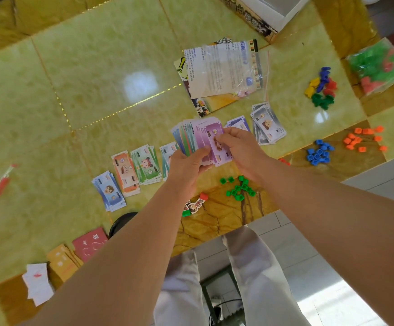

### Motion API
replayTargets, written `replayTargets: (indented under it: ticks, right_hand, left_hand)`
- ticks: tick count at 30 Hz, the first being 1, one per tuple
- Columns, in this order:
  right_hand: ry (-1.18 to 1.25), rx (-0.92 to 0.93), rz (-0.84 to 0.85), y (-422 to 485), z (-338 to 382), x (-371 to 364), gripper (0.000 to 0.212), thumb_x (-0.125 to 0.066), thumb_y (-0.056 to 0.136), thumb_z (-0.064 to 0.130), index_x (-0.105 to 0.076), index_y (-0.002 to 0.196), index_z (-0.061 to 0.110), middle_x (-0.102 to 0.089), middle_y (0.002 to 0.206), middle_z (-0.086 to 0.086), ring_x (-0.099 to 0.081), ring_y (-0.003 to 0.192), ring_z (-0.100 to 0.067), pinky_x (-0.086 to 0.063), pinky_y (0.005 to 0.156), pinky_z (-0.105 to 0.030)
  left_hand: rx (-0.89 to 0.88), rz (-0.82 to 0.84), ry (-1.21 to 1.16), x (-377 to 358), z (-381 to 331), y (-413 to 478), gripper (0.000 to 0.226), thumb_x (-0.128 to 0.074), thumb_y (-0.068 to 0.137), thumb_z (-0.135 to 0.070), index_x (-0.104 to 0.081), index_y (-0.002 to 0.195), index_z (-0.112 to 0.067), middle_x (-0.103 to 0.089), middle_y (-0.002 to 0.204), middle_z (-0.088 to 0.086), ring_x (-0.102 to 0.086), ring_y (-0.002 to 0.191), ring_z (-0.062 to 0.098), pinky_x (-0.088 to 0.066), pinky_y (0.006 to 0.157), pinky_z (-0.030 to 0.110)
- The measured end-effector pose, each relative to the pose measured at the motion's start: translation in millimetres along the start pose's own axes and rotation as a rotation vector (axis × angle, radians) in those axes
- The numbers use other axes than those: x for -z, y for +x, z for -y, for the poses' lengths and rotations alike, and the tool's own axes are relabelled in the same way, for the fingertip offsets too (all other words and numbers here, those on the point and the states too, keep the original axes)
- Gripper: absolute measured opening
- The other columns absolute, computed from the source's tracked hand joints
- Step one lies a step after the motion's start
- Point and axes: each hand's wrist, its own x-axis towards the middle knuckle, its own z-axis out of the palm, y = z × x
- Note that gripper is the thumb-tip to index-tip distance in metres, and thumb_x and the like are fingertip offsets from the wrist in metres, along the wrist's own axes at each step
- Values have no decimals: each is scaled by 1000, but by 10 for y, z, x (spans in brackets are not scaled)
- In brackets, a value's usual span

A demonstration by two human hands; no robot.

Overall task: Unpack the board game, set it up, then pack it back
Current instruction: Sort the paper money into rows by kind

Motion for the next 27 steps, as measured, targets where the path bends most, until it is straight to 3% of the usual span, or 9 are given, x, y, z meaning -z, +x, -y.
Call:
replayTargets:
  ticks: [3,6,8,12,15,21,23,25,27]
  right_hand:
    - [31,-10,-13,-25,1,9,13,-59,90,10,-67,81,15,-65,92,-14,-58,89,-26,-46,95,-52]
    - [54,-28,-14,-50,20,13,11,-58,92,8,-67,86,12,-67,100,-20,-60,91,-28,-46,97,-54]
    - [75,-42,6,-56,30,17,11,-58,91,7,-68,89,11,-67,107,-25,-61,92,-29,-46,97,-55]
    - [107,-75,8,-72,81,11,3,-61,88,9,-64,86,10,-65,100,-21,-60,92,-30,-48,94,-51]
    - [95,-93,-16,-29,77,10,19,-66,68,23,-61,82,12,-59,95,-19,-54,90,-29,-44,88,-46]
    - [75,-81,-96,41,43,107,12,-61,69,25,-55,74,17,-52,88,-15,-46,85,-25,-36,76,-41]
    - [7,-61,-174,44,56,158,3,-60,83,19,-59,85,16,-57,87,-11,-50,82,-23,-41,74,-36]
    - [-88,-66,-297,100,12,242,17,-55,93,14,-61,108,14,-63,95,-4,-56,82,-18,-44,70,-28]
    - [-171,-66,-413,147,-52,315,27,-54,94,14,-59,121,13,-64,108,-4,-59,90,-19,-45,72,-28]
  left_hand:
    - [22,-9,-52,-8,0,-12,14,-60,88,0,-54,99,-3,-69,90,11,-69,85,27,-55,90,48]
    - [3,-49,-24,-11,4,-3,19,-65,85,4,-50,90,-5,-67,86,9,-69,77,23,-54,90,48]
    - [0,-44,-11,-4,16,18,20,-68,84,1,-53,95,-4,-69,87,9,-71,74,20,-56,88,47]
    - [-13,47,-17,-19,10,-4,17,-66,89,-14,-62,105,-8,-74,83,1,-72,73,13,-60,75,35]
    - [11,52,-71,-50,-19,-34,12,-63,92,-19,-63,100,-11,-73,71,-4,-70,70,11,-61,67,30]
    - [3,50,-107,-48,-27,-21,4,-63,92,-15,-62,93,-12,-74,74,-1,-72,71,15,-60,74,38]
    - [-22,10,-79,-32,-21,-2,4,-61,93,-16,-61,91,-13,-73,70,-2,-71,65,13,-59,76,39]
    - [-37,-52,-79,5,-8,44,5,-60,94,-15,-60,90,-13,-73,73,1,-70,61,12,-60,67,34]
    - [-26,-125,-87,61,12,99,4,-62,93,-15,-59,90,-14,-71,81,5,-70,63,13,-60,60,31]
